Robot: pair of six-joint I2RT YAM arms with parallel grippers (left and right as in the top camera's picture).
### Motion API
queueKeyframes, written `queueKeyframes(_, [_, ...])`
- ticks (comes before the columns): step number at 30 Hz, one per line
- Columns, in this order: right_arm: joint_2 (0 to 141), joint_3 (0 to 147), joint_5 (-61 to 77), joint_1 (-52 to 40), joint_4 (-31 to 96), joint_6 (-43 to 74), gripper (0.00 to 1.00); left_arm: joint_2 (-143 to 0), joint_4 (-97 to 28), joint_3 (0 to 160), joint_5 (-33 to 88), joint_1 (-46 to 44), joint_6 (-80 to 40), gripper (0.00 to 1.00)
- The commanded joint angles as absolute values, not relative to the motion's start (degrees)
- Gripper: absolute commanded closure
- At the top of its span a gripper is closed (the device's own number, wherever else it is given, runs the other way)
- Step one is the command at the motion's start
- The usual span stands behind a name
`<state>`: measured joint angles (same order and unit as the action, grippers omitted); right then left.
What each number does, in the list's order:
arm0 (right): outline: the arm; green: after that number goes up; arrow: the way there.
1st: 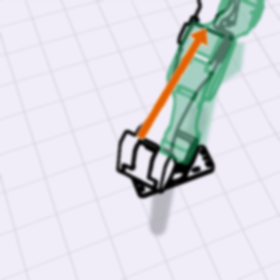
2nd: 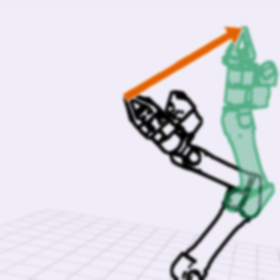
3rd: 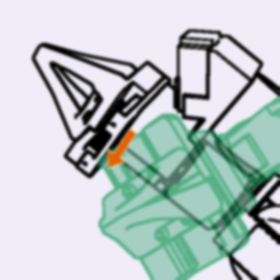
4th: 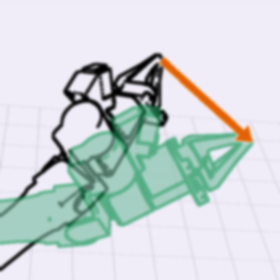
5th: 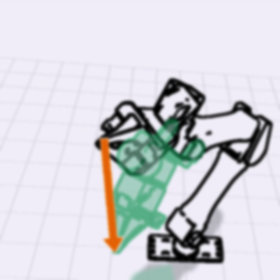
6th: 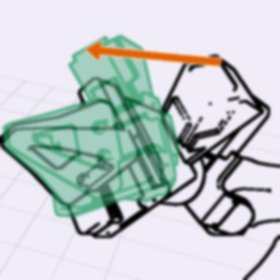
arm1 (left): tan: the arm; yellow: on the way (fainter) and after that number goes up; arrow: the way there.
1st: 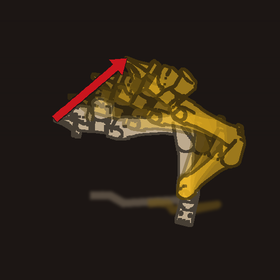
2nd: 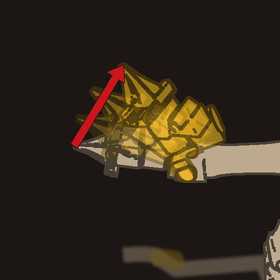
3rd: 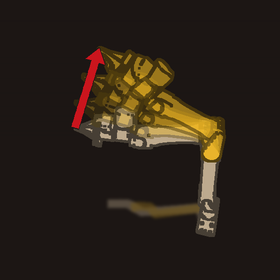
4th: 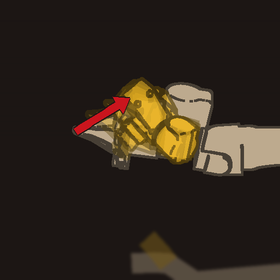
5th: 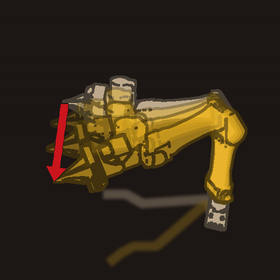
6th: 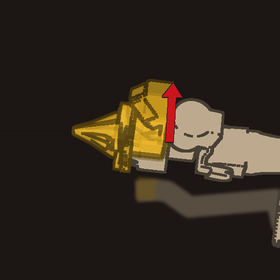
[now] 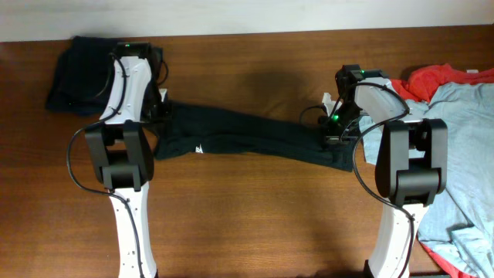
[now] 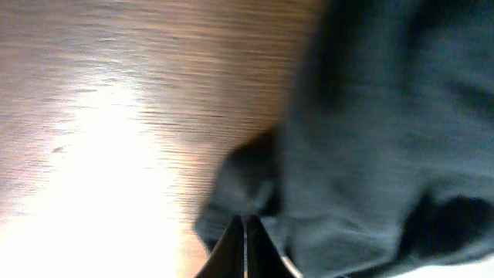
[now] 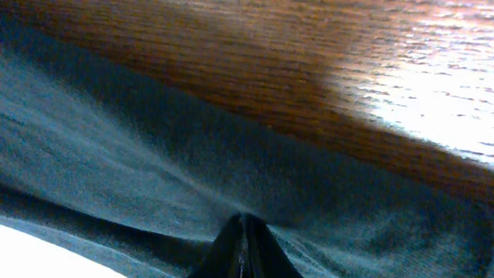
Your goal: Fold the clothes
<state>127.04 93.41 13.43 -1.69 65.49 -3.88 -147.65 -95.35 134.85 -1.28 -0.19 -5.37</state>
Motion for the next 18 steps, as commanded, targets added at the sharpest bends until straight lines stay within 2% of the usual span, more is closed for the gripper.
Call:
queueKeyframes(1, [127.68,92.03,12.91,-1.87,64.03,-4.03,0.90,-148.38,-95.90,138.26,-4.12,0.91,-7.25,0.99])
queueKeyframes(8, [127.68,92.03,12.91,-1.87,64.03,-4.03,0.90,-145.34,-96.75,144.97,3.29,-0.54,-7.86,0.99])
queueKeyframes(18, [127.68,92.03,12.91,-1.87,64.23,-4.03,0.90,-144.46,-96.75,143.35,2.70,-9.45,-5.06,1.00])
